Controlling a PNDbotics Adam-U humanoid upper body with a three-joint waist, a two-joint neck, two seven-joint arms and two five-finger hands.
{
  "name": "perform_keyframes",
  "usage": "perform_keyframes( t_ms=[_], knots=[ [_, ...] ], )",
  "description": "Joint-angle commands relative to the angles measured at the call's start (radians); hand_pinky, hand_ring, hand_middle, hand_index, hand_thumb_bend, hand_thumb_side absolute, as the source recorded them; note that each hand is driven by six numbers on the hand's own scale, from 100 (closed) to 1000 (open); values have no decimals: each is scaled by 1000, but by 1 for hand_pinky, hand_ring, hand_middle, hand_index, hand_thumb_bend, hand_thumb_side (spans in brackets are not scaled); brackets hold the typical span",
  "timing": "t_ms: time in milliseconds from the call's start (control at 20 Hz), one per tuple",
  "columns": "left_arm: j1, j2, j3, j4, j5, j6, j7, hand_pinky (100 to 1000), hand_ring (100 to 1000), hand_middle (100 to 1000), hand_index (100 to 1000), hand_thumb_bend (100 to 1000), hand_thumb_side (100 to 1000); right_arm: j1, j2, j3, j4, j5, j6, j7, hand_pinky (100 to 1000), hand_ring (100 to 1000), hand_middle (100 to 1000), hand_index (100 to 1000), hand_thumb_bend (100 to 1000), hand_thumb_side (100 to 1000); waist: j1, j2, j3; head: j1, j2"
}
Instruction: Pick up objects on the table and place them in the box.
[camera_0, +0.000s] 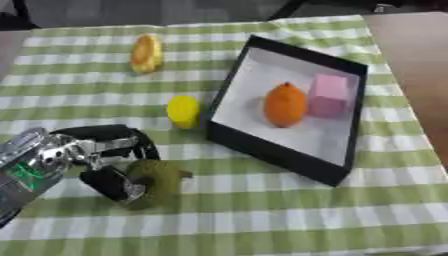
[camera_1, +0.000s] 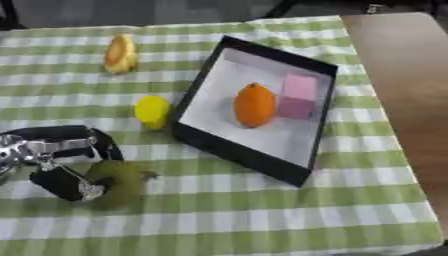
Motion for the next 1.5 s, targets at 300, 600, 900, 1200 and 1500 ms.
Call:
perform_keyframes(
  t_ms=[300,600,900,1200,1500],
  knots=[
    [-26,1,28,-14,-46,-54,2,739,753,672,717,100,174,-2,-33,-23,-4,4,-5,-3,868,882,764,837,100,498,-17,6,0,-1,-2],
    [-31,45,93,-126,-38,-98,31,696,710,619,665,100,175,5,-35,-26,-1,6,-6,-5,868,882,764,837,100,498,-14,5,4,-5,-2],
    [-53,71,153,-188,-7,-148,75,676,685,590,633,100,176,10,-39,-30,0,3,-9,-7,868,882,765,837,100,498,-12,1,6,-8,-2],
    [-134,52,196,-189,22,-231,135,669,673,584,626,100,156,14,-42,-35,-2,-3,-12,-10,868,882,764,837,100,503,-12,-5,10,-13,-2],
    [-241,-29,211,-189,5,-244,168,673,677,589,631,100,119,7,-43,-34,-4,-9,-13,-9,868,881,762,837,100,500,-12,-9,4,-13,-2]
  ],
)
